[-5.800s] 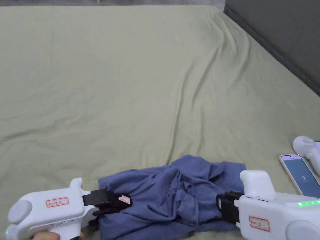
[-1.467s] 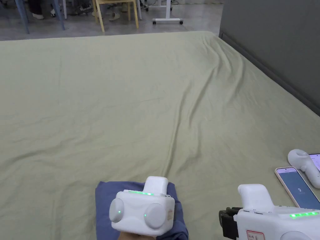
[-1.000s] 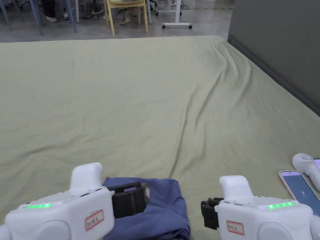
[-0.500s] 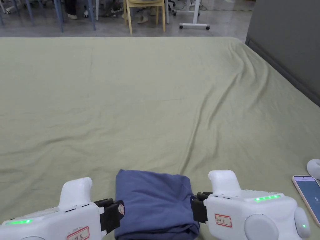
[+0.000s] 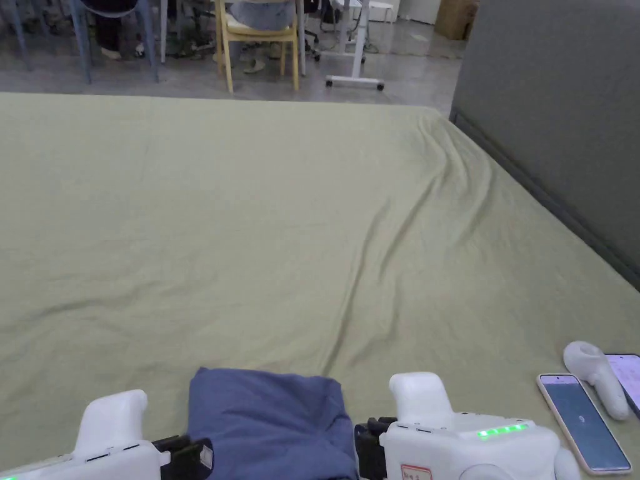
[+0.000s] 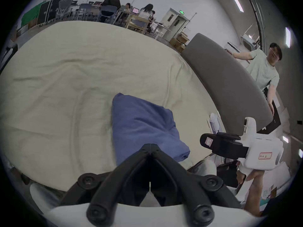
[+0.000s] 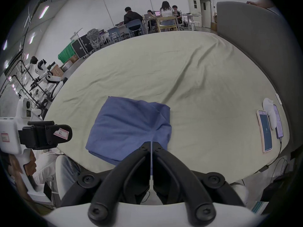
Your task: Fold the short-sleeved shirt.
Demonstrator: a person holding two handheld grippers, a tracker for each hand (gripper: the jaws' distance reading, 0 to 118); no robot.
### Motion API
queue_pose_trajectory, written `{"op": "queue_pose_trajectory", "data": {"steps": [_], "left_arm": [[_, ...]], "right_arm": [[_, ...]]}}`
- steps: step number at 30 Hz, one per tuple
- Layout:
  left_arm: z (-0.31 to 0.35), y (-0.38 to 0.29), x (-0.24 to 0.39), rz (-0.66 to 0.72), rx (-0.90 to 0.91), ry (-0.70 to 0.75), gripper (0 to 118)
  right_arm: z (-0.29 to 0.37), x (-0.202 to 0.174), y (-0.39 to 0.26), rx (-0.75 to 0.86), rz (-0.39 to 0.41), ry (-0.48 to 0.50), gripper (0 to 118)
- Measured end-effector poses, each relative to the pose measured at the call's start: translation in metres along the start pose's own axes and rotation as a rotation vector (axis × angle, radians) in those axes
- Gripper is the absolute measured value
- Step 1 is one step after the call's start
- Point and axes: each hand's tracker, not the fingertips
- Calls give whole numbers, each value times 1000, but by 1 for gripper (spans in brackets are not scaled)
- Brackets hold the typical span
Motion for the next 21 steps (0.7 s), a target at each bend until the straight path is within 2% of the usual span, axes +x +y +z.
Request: {"op": "queue_pose_trajectory", "data": {"steps": [8,21], "left_arm": [[-3,-1,9,-25,-11,2,0],[-1,0,5,-8,-19,-12,0]], "right_arm": [[4,3,-1,6,-8,-14,5],[-4,5,0,-7,-19,16,5]]}}
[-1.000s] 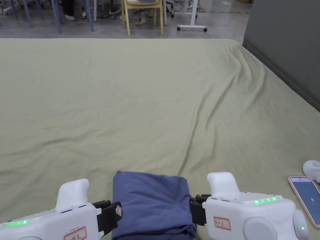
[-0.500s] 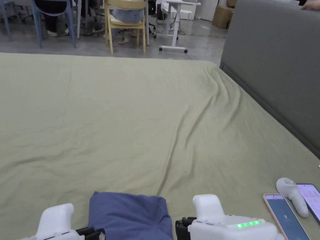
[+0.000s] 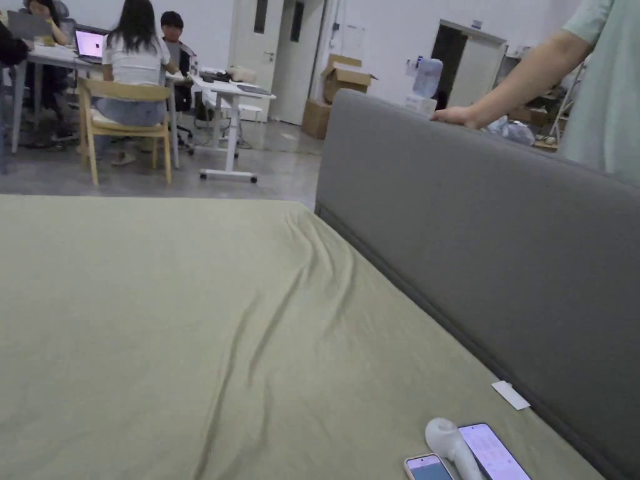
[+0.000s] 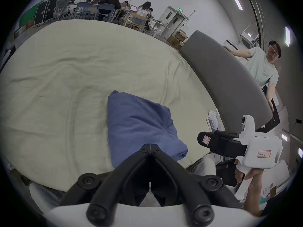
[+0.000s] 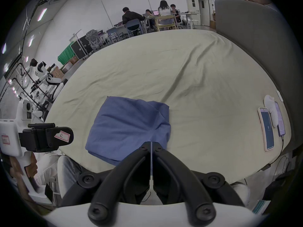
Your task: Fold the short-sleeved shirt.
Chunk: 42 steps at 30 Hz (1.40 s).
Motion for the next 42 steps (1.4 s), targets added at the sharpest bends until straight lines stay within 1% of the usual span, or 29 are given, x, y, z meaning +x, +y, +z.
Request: {"op": "queue_pose_trajectory", "data": {"steps": [3,5,6,9,12,14,17,19,20,21,22,23,24,26,27,34,35,36,37,38,39,40,42], "left_arm": [[0,0,-6,11,-3,-9,0],[0,1,-7,17,-1,-10,0],[0,0,-8,19,-2,-10,0],[0,0,-12,29,-4,-18,0],[-1,1,-18,48,-6,-24,0],[-1,-1,-17,59,-9,-19,0],[-3,2,-22,74,-17,-3,0],[-4,3,-26,80,-23,3,0],[-5,4,-28,85,-26,5,0],[-6,5,-30,91,-30,8,0],[-6,6,-32,96,-33,11,0],[-8,7,-33,101,-35,11,0],[-9,7,-35,105,-38,9,0],[-13,9,-40,119,-48,-2,0],[-15,10,-43,130,-52,-5,0],[-27,19,-64,229,-65,-76,0],[-30,20,-69,250,-72,-110,16],[-33,21,-77,282,-83,-157,54],[-38,23,-84,319,-105,-206,100],[-44,24,-89,339,-150,-242,118],[-52,23,-94,357,-182,-285,118],[-52,22,-99,386,-118,-314,118],[-60,23,-106,416,-152,-364,118]], "right_arm": [[-6,1,5,-5,2,48,5],[-13,6,11,7,-34,155,5],[-19,10,15,6,-62,212,5],[-44,25,31,-7,-177,391,5],[-77,34,43,-60,-243,542,5],[-107,41,45,-115,-309,636,5],[-149,47,35,-201,-427,695,5],[-176,53,23,-273,-491,659,5],[-189,56,15,-331,-507,613,5],[-198,58,4,-342,-535,629,4],[-201,65,-3,-279,-600,731,4],[-198,71,-5,-250,-640,760,4],[-197,72,-6,-257,-642,747,4],[-193,66,-4,-249,-584,731,4],[-193,65,-1,-254,-573,724,4],[-192,63,0,-258,-564,716,4],[-193,63,0,-259,-564,715,4],[-193,63,0,-259,-565,715,4],[-193,64,0,-260,-565,716,4],[-193,64,0,-261,-565,718,4],[-193,63,0,-262,-564,719,4],[-193,63,0,-262,-562,719,4],[-192,63,0,-261,-557,721,4]]}}
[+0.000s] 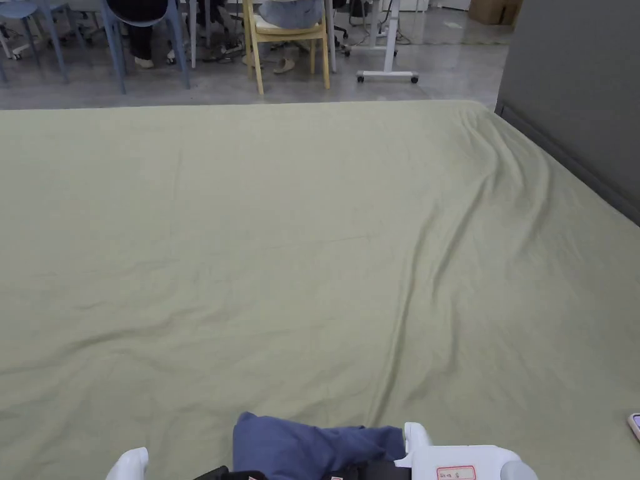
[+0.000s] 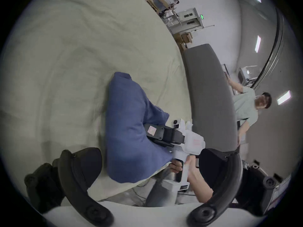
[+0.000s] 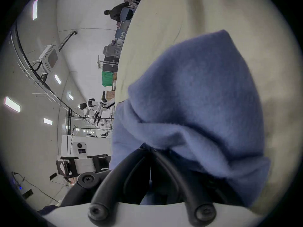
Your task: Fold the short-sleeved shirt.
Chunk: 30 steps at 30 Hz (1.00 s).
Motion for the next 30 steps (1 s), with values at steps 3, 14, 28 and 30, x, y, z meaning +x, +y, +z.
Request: {"op": "queue_pose_trajectory", "data": {"steps": [3,14,28,30], "left_arm": [[-11,10,-13,10,-13,-24,118],[-74,36,-57,77,-152,-166,118],[-99,46,-46,11,-162,-226,118],[-94,47,-42,27,-159,-175,89]], "right_arm": [[0,1,1,-4,-1,5,4],[17,4,8,-54,52,-7,4],[36,19,8,-21,-9,-14,4],[36,16,6,-17,-12,-27,4]]}}
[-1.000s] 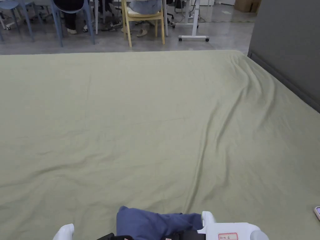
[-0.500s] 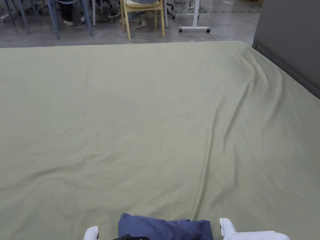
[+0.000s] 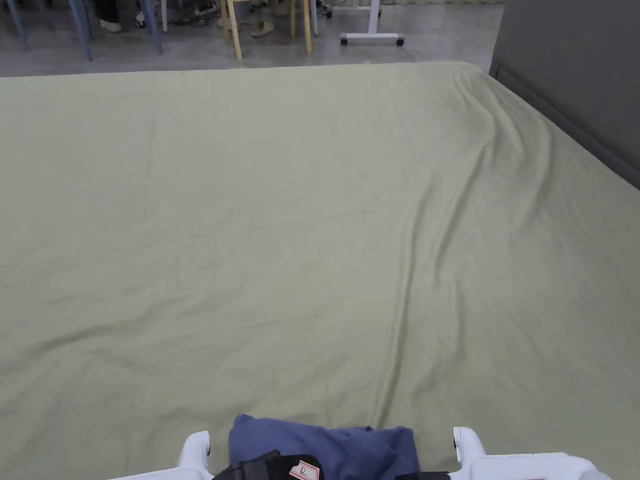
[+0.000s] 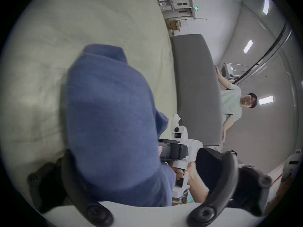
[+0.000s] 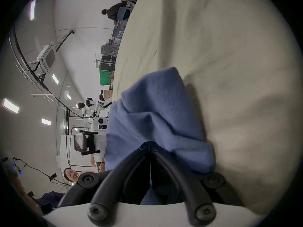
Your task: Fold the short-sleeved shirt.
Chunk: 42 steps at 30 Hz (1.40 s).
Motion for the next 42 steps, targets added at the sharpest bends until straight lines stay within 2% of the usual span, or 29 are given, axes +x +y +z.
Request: {"op": "queue_pose_trajectory", "data": {"steps": [1,2,3,4,5,6,9,16,23,25,31,38,40,42], "left_arm": [[4,0,1,-16,-1,63,89],[9,-2,3,-41,-1,133,79],[14,-1,-1,-52,3,212,54],[16,-1,-11,9,-13,152,37],[17,-3,-19,105,-6,37,37],[16,-6,-20,161,15,27,37],[17,-4,-14,72,14,69,37],[43,7,-6,43,-1,58,37],[134,30,-15,3,70,162,37],[172,35,-22,1,95,245,37],[288,38,-38,-4,115,480,37],[413,31,-53,39,153,796,37],[430,29,-64,85,180,847,37],[433,24,-72,144,211,798,37]], "right_arm": [[2,-2,0,4,-1,-9,4],[2,-3,-1,8,-3,-18,4],[3,-5,-2,12,-9,-24,4],[4,-6,-2,16,-11,-33,4],[5,-9,-3,20,-9,-37,4],[6,-13,-4,28,4,-56,4],[11,-25,-7,42,56,-134,4],[17,-48,-19,64,109,-206,4],[-20,-93,-27,44,253,-431,4],[-37,-108,-30,35,303,-471,4],[-75,-144,-41,-7,352,-404,4],[-102,-162,-50,-54,406,-418,4],[-107,-163,-49,-56,396,-418,4],[-108,-166,-49,-57,393,-418,4]]}}
